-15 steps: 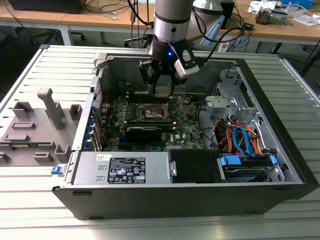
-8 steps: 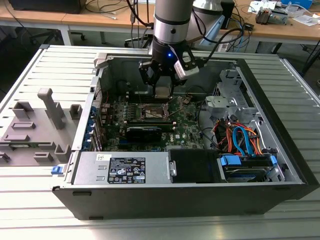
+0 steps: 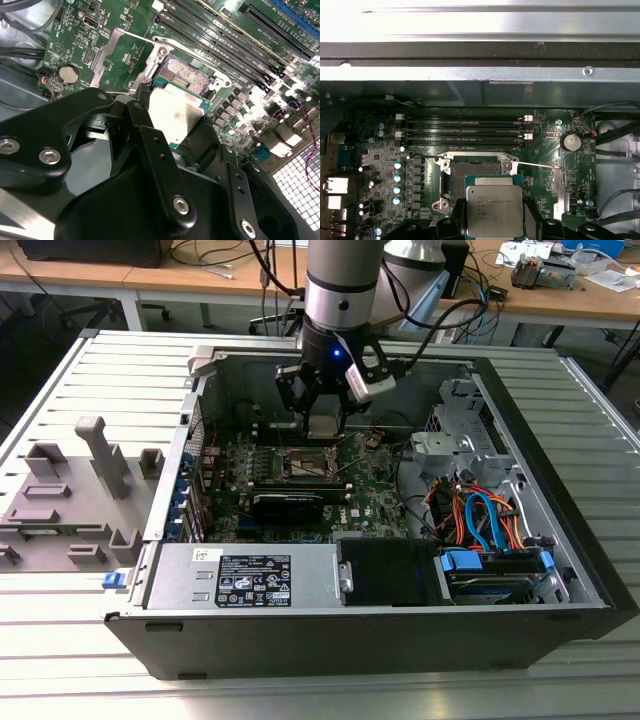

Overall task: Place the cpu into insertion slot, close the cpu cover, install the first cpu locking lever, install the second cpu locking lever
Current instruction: 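Place the cpu into insertion slot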

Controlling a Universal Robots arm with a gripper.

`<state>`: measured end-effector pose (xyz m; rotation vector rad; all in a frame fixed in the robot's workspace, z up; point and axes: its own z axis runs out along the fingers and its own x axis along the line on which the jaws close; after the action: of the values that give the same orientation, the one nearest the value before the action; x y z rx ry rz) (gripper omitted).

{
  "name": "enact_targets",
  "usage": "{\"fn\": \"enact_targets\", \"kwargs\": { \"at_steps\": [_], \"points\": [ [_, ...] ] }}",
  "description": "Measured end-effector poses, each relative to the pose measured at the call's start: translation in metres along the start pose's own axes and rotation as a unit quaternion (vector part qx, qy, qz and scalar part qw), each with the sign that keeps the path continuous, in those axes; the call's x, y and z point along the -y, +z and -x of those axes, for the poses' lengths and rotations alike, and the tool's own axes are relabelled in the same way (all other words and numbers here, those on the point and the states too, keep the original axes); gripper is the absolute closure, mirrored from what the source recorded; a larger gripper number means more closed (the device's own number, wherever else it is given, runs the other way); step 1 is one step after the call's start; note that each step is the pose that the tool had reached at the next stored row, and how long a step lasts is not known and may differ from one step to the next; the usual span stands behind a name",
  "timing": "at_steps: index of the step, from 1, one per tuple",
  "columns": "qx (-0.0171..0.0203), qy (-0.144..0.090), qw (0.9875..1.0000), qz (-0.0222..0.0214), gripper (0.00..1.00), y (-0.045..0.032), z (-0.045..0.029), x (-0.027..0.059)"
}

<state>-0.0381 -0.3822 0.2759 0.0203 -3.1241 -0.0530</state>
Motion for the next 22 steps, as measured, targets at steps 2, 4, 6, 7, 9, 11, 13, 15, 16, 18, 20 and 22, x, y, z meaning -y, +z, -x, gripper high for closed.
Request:
{"fn": "enact_targets", "kwargs": {
  "at_steps": [2,4,6,7,9,11,13,15,16,18,20,22],
  "points": [
    [0.0,0.0,1.0,0.0,0.45,0.0006,-0.0005,0.0006],
    [0.0,0.0,1.0,0.0,0.45,0.001,-0.0007,0.001],
    [0.0,0.0,1.0,-0.0001,0.45,0.0014,-0.0009,0.0014],
    [0.0,0.0,1.0,0.0,0.45,0.0016,-0.0009,0.0015],
    [0.0,0.0,1.0,-0.0001,0.45,0.0018,-0.0009,0.0017],
    [0.0,0.0,1.0,-0.0001,0.45,0.002,-0.0009,0.0019],
    [0.0,0.0,1.0,0.0,0.45,0.0024,-0.0009,0.002],
    [0.0,0.0,1.0,0.0,0.45,0.0027,-0.0009,0.0021],
    [0.0,0.0,1.0,0.0,0.45,0.0028,-0.0009,0.0022],
    [0.0,0.0,1.0,0.0,0.45,0.0031,-0.0009,0.0024],
    [0.0,0.0,1.0,0.0,0.45,0.0034,-0.0009,0.0026],
    [0.0,0.0,1.0,0.0,0.45,0.0037,-0.0009,0.0027]
  ]
}}
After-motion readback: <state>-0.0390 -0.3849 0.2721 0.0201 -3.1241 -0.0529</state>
